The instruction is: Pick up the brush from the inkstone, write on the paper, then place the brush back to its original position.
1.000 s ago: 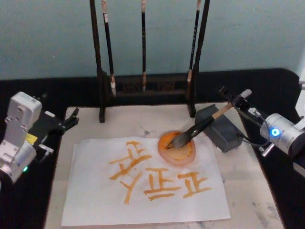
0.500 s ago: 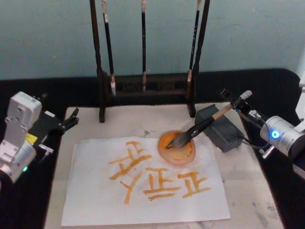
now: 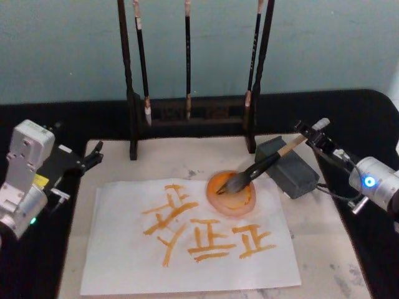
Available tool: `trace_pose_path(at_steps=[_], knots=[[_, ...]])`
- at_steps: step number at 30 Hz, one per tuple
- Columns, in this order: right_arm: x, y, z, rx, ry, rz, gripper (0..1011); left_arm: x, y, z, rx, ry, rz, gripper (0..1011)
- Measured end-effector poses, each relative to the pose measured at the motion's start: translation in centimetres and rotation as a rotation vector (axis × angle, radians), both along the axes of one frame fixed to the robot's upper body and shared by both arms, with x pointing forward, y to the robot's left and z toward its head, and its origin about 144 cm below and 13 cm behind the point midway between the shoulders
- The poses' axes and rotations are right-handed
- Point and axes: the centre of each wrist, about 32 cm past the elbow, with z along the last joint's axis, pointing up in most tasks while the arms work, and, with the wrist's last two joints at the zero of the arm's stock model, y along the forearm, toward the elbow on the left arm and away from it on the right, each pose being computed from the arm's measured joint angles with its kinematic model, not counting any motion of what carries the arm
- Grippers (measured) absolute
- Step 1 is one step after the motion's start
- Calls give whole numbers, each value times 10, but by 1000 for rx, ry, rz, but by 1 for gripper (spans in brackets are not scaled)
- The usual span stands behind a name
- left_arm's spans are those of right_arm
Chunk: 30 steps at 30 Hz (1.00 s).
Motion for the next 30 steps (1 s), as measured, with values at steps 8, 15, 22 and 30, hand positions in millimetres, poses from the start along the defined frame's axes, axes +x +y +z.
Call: trace_pose_path(at_steps=[8,15,22,30], knots=[[-19,-7,2,3,22,11,1000,0,0,0,0,0,0,1010],[-39,-10,11,-49,-55,36,1000,0,0,0,0,0,0,1010],[-52,3,19,-293,-247,100,1000,0,0,0,0,0,0,1010],[-53,23,16,-605,-440,156,1000,0,0,0,0,0,0,1010]])
